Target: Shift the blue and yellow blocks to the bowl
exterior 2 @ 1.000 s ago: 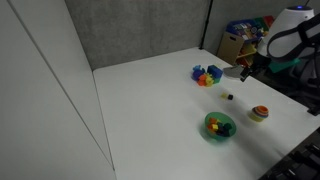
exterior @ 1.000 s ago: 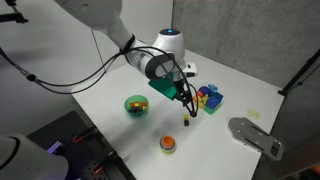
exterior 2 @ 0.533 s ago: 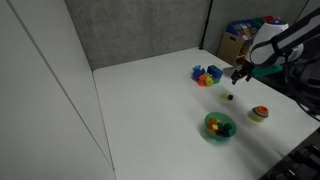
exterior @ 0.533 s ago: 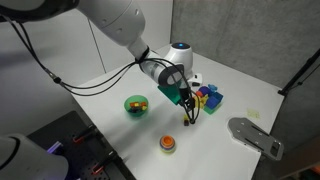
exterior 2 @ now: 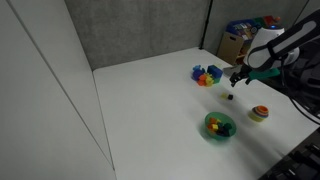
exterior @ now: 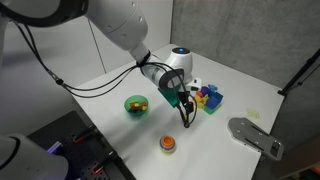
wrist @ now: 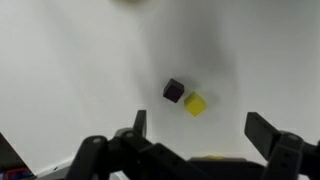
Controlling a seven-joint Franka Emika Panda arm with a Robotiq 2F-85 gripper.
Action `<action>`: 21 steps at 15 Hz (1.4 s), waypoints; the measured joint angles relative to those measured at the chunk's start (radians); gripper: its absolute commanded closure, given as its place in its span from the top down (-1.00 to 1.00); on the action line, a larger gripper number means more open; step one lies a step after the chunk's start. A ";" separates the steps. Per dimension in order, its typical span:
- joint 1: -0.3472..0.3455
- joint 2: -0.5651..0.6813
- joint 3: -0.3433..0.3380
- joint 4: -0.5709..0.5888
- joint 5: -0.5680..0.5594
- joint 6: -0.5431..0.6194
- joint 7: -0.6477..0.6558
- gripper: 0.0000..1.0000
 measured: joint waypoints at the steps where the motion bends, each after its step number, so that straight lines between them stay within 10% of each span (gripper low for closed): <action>1: 0.003 0.022 -0.002 0.014 0.008 0.000 0.023 1.00; 21: 0.027 0.394 -0.056 0.339 0.183 0.001 0.262 1.00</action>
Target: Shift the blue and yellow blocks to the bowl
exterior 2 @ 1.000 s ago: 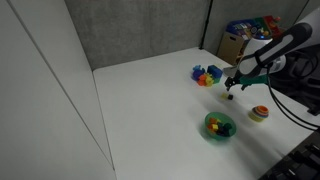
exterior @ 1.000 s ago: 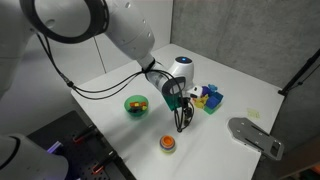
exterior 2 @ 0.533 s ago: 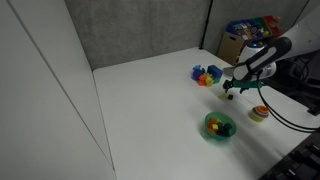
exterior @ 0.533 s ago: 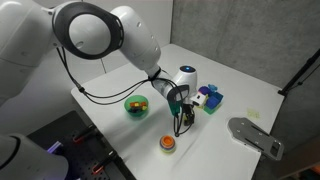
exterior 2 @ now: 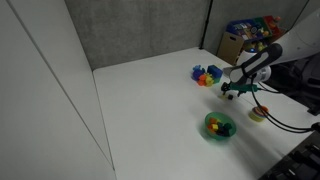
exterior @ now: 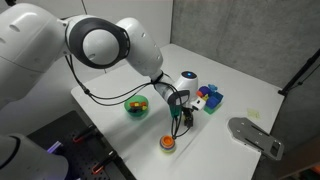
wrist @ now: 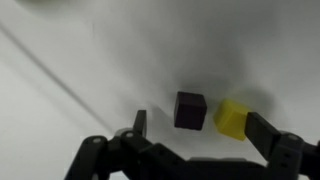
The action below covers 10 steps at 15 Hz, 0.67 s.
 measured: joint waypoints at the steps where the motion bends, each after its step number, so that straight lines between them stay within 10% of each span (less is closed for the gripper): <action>1: -0.002 0.003 0.001 0.004 0.005 0.000 0.000 1.00; 10: -0.042 0.004 0.042 0.009 0.032 0.018 -0.008 1.00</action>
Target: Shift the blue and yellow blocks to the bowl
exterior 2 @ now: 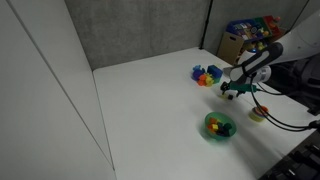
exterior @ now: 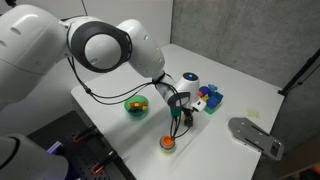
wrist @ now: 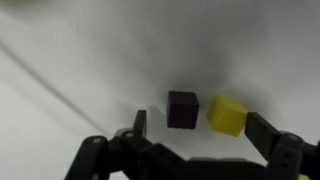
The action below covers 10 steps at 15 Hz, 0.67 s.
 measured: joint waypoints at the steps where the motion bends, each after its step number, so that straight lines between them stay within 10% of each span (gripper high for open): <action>1: -0.008 0.000 0.010 0.000 0.009 0.006 -0.004 1.00; 10: -0.043 0.000 0.058 0.003 0.036 0.039 -0.012 1.00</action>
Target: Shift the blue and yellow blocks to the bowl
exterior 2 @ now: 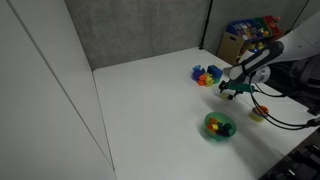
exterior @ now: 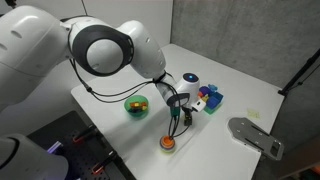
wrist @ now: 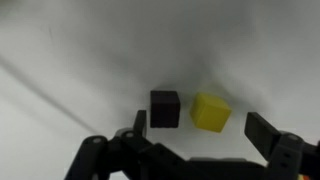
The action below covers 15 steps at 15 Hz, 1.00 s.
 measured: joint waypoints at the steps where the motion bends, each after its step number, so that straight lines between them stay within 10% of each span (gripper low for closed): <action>1: -0.002 0.000 0.003 0.000 0.000 0.001 0.000 1.00; 5: -0.005 0.007 0.009 0.000 0.000 0.006 -0.001 1.00; 6: -0.005 0.011 0.010 0.001 0.000 0.009 -0.001 0.50; 11: -0.005 0.023 0.010 0.002 0.000 0.034 -0.003 -0.20; 15: -0.005 0.022 0.013 0.002 0.000 0.043 -0.017 -0.37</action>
